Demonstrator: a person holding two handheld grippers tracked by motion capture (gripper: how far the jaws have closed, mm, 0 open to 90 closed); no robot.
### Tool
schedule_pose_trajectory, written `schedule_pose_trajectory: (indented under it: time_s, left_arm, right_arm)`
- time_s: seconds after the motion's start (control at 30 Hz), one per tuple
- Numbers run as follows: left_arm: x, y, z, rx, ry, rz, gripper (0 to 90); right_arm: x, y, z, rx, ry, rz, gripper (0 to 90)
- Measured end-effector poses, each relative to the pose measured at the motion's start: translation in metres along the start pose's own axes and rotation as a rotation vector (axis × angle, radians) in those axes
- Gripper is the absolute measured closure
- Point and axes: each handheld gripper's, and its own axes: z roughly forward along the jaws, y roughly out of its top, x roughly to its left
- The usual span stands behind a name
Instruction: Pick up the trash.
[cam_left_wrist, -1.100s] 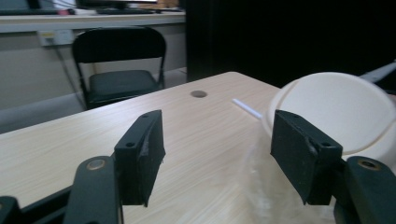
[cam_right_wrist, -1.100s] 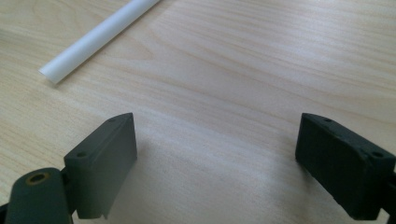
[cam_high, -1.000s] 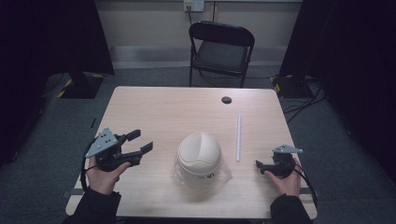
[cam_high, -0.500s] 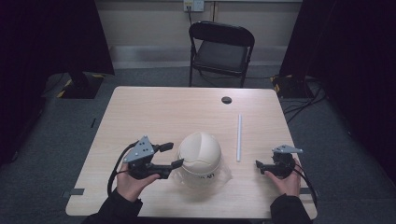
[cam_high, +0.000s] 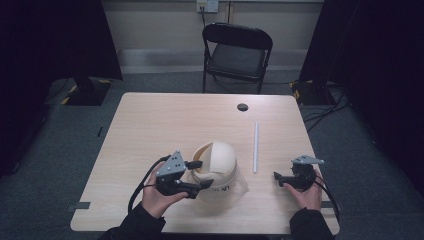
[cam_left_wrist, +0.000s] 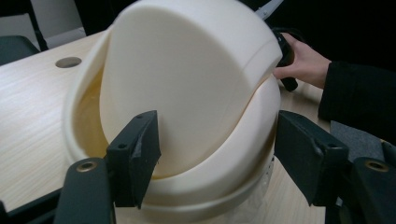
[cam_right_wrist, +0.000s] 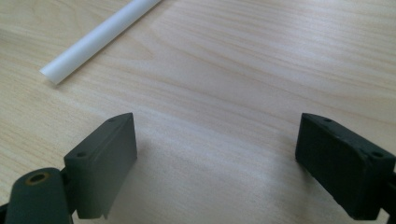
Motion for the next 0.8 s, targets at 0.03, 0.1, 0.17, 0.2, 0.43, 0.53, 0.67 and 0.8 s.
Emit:
schedule_pose_trajectory:
  time_s: [0.03,0.1,0.17,0.2,0.43,0.53,0.67,0.8]
  left_arm:
    - [-0.001,0.001,0.002,0.005,-0.002,-0.001,30.7]
    - [-0.001,0.002,0.006,0.009,-0.007,0.005,29.7]
    - [-0.002,0.004,0.011,0.024,-0.013,-0.001,28.9]
    - [-0.002,0.004,0.011,0.024,-0.013,-0.001,28.9]
    - [-0.003,0.003,0.007,0.019,-0.002,0.005,29.9]
    - [0.001,0.002,-0.014,-0.019,0.035,-0.004,30.3]
    - [0.006,-0.006,-0.046,-0.049,0.089,-0.004,30.4]
    - [0.017,-0.024,-0.078,-0.050,0.172,-0.035,30.6]
  right_arm:
    - [0.000,0.000,0.000,-0.001,0.000,0.000,11.8]
    - [0.000,0.000,0.000,0.000,0.000,0.000,11.8]
    - [0.000,0.000,0.000,-0.001,-0.004,0.003,11.8]
    - [0.000,0.000,0.000,-0.001,-0.004,0.003,11.8]
    - [0.001,0.000,0.000,-0.003,-0.011,0.003,12.6]
    - [0.002,-0.002,-0.004,-0.023,0.003,-0.004,25.9]
    - [0.003,-0.002,-0.009,-0.033,-0.016,0.012,31.7]
    - [0.004,0.006,-0.019,-0.094,-0.033,0.050,35.5]
